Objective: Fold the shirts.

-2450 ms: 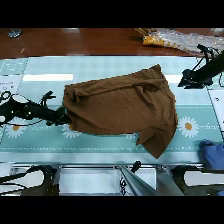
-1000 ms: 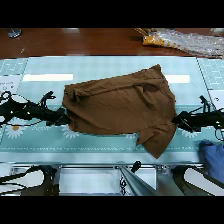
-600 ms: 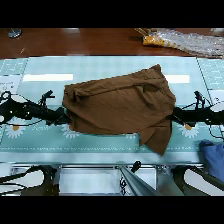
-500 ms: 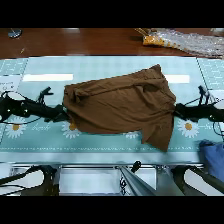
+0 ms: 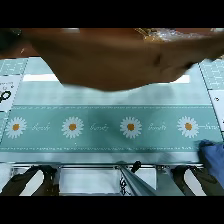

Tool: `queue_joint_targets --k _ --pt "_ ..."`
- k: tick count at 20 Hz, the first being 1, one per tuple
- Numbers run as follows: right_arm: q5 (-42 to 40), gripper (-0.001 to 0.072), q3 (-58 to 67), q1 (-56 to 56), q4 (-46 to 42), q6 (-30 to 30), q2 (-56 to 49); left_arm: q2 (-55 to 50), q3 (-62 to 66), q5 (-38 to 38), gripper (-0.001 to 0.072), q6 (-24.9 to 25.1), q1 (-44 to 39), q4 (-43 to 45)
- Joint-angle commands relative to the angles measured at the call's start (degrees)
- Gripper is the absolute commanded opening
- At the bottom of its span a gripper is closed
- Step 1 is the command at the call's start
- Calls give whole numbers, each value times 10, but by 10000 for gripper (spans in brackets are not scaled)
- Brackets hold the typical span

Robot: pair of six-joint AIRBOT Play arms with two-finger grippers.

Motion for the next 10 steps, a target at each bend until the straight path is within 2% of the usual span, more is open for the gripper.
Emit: queue_joint_targets --k 1,6,10 --pt "-34 19 180 1 -6 26 20 78 172 93 14 14 0 -3" --pt "-38 19 323 0 -84 96 20 107 326 94 14 13 0 69" --pt "-12 18 396 0 -85 116 28 140 369 89 14 -32 0 137"
